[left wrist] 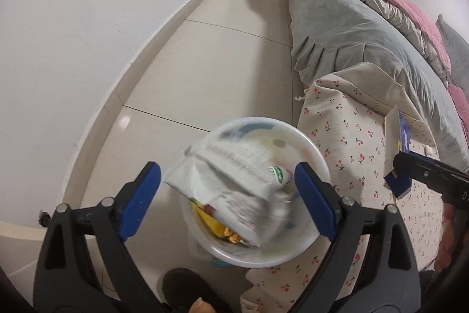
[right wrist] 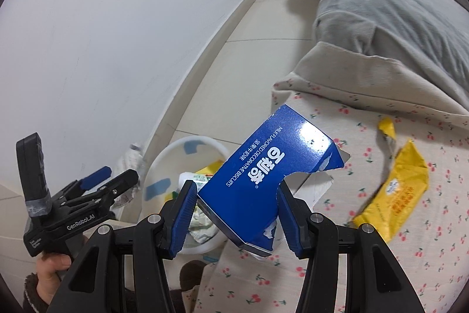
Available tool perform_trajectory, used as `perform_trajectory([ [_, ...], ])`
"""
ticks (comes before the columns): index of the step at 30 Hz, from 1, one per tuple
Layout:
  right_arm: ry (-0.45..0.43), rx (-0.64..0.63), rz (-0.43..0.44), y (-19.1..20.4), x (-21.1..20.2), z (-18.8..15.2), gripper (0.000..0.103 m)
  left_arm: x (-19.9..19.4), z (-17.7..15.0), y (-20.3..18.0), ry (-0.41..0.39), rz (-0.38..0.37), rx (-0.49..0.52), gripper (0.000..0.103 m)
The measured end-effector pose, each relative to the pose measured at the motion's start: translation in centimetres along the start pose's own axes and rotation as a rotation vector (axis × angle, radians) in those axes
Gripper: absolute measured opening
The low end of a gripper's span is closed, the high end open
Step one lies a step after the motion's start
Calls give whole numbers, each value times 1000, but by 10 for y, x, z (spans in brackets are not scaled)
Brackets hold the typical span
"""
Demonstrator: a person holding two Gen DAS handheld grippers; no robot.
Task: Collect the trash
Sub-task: 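Carry the white packet to the wastebasket with the left tool and release, then open the right tool to drop the blue biscuit box into the wastebasket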
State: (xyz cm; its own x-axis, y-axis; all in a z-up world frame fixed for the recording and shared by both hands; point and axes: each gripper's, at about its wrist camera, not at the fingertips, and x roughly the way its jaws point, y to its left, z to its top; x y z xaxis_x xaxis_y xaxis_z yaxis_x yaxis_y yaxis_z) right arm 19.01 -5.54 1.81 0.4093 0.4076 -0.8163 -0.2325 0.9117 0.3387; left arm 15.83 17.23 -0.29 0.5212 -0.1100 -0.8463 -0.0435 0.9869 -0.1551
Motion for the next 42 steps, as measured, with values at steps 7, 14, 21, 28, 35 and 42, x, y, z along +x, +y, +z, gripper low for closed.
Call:
perform_trajectory([
  [7,17,-16,10,13,15,2,55,-4,-1,15,-2,7,-13,98],
  [14,38,-44,23,24,33,1,55,-10,1,37,-6,23,-70,99],
  [21,25,-73,61,39,46,1,59,-13,-1,51,-2,29,-108,99],
  [28,-17,-91,108,44,40,5,83,-15,-1,47,-1,15,-110,99],
  [35,-37,-86,35,30,21,3,83,-17,2,30,-4,-3,-83,99],
  [42,-67,-57,-40,-4,-7,-1,83,-24,6,1,-18,-38,-47,99],
])
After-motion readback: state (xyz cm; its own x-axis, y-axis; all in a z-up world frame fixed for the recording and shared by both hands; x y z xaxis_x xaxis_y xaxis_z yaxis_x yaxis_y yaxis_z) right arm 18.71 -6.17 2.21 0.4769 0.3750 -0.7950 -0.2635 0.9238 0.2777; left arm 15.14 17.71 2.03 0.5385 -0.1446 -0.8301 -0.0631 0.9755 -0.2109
